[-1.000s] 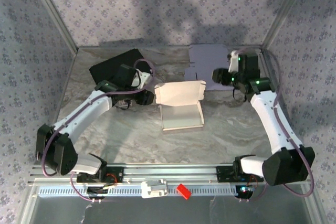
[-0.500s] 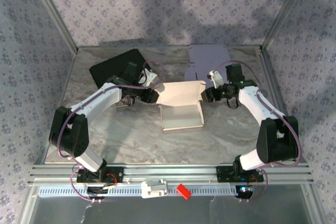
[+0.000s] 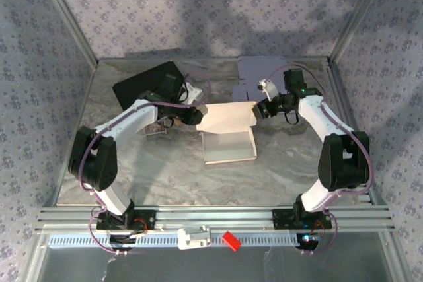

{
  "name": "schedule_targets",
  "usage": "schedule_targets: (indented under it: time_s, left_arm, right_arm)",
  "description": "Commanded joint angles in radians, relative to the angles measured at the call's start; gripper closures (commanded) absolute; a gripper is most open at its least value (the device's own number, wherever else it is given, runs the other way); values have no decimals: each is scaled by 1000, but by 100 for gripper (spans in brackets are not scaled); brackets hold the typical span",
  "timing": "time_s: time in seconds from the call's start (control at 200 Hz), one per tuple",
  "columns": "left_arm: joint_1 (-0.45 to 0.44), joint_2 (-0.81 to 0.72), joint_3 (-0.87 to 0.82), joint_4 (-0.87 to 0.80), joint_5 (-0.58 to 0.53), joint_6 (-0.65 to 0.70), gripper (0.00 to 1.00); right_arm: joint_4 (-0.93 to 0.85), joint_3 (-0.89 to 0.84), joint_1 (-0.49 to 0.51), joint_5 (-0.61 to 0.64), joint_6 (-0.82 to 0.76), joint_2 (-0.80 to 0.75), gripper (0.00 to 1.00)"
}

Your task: Fold the paper box

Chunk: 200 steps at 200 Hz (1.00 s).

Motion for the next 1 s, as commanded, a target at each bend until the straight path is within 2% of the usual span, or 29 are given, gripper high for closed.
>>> schedule_targets:
  time_s: [0.0, 0.195, 0.735, 0.994]
  left_arm:
    - [-4, 16, 43, -22, 26, 12, 71]
    - [-23, 31, 58, -41, 4, 8, 75]
    - [-41, 24, 31, -60, -20, 12, 63]
    - [-47, 54, 52, -67, -30, 15, 70]
  right_arm:
    - [-50, 36, -2, -30, -21, 18, 55]
    - [-63, 36, 12, -3, -20, 29, 64]
    - [-96, 6, 18, 76, -15, 8, 59]
    - [-124, 45, 20, 76, -13, 29, 64]
